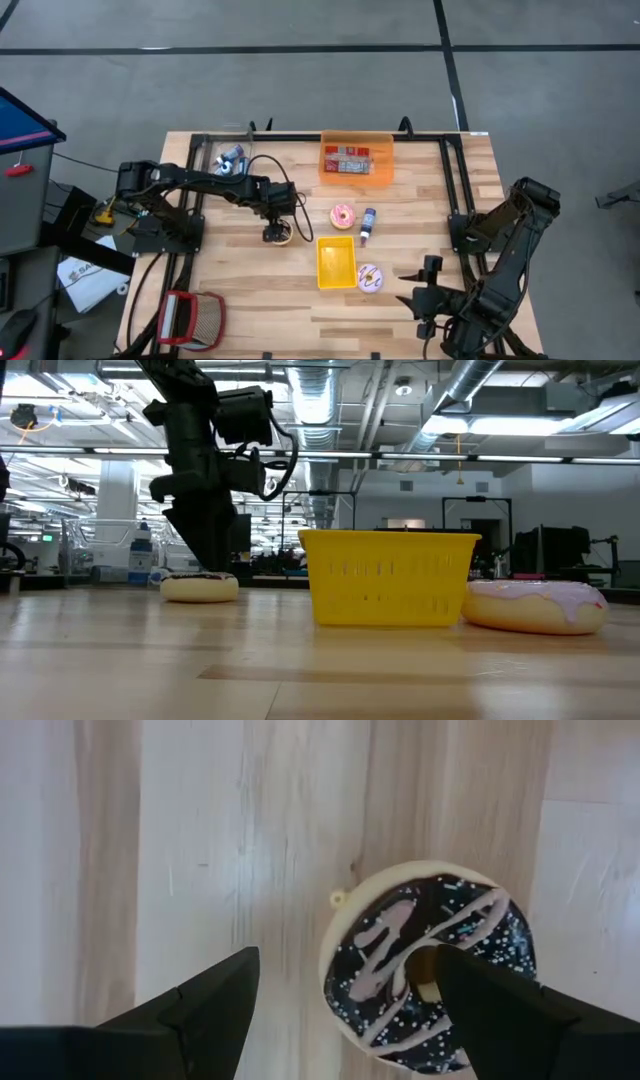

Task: Pick & Place Food Item
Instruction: Put the black donut into the yellow bin

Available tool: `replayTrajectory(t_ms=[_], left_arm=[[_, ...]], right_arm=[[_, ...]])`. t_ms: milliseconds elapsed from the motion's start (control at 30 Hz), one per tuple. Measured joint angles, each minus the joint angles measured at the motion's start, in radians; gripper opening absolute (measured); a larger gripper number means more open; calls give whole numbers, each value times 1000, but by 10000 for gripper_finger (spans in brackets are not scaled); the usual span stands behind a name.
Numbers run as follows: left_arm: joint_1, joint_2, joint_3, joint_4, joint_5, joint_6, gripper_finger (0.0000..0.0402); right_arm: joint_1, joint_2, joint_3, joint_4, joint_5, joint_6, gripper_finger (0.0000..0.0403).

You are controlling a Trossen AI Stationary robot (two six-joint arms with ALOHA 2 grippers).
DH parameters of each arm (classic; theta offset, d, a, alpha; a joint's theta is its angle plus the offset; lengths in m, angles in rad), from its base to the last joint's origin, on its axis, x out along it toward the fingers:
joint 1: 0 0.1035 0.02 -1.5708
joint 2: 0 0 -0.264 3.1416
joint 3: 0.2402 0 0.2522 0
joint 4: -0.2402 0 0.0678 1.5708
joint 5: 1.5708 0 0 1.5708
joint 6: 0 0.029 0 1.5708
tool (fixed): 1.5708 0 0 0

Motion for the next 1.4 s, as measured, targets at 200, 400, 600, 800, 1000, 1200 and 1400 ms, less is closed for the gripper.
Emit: replayTrajectory(t_ms=[200,400,600,800,1000,1200,1400], left_arm=[[-14,8,0,6,7,-3,297],[-14,29,0,9,7,-3,297],[-13,67,0,2,7,2,297],[1,76,0,12,7,13,297],[8,76,0,17,8,18,269],[8,76,0,18,19,17,194],[8,76,7,9,54,26,126]], right_arm=[[1,0,0,2,1,0,207],[1,0,0,2,1,1,207],[2,0,0,2,0,8,207],[7,0,0,1,0,16,207],[7,0,0,-1,1,19,207],[7,0,0,-1,2,19,207],[7,0,0,-1,2,19,207]])
